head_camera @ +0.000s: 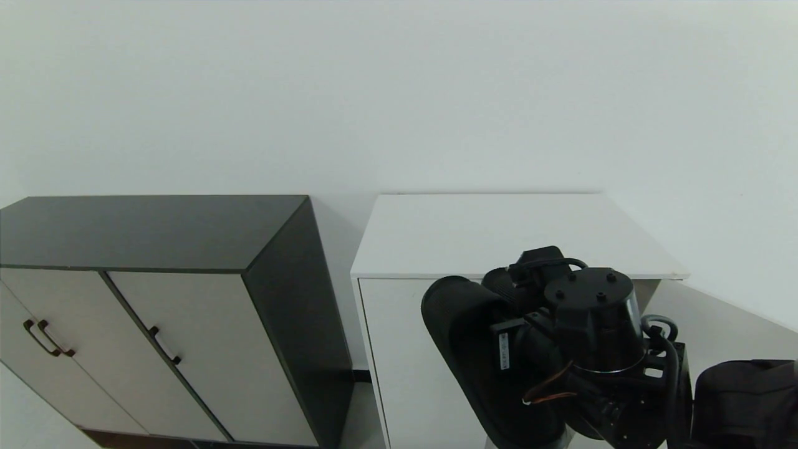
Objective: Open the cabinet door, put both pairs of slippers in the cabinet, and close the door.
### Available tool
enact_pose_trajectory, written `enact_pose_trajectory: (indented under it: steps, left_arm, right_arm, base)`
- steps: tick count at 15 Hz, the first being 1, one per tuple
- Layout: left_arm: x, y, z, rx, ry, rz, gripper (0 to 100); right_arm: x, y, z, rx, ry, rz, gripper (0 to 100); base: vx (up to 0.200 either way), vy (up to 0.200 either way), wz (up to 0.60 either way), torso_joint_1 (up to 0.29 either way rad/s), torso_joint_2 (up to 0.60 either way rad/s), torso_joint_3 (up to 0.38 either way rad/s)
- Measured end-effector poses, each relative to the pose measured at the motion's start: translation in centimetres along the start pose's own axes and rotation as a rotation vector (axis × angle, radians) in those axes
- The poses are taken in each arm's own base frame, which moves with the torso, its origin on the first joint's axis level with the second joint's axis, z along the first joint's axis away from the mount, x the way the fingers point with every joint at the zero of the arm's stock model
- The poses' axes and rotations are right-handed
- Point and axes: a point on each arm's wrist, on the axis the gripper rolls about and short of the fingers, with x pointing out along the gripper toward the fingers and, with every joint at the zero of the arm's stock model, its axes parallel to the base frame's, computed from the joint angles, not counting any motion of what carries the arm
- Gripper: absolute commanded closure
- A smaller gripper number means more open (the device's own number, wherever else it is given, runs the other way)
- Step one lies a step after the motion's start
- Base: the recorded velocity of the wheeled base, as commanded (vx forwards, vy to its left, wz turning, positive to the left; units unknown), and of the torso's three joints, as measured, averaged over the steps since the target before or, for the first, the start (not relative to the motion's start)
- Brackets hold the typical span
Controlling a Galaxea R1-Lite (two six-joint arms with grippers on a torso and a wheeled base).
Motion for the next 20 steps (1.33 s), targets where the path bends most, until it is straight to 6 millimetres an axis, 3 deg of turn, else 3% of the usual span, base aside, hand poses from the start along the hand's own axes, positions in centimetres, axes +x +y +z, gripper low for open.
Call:
enact_pose_trajectory:
  steps: [9, 20]
  left_arm:
    - [0.0, 0.0, 0.0, 0.003, 0.0, 0.0, 100]
    - [0.0, 0.0, 0.0, 0.004, 0.0, -0.001, 100]
  right_arm:
    - [0.05, -0.11, -0.04, 0.026, 0.002, -0.005, 100]
    - [-0.46, -0.38, 0.21, 0.03, -0.005, 0.0, 100]
  base:
    - [0.0, 0.0, 0.0, 0.0, 0.0, 0.0]
    - [0.0, -0.2, 0.0, 0.003, 0.0, 0.003]
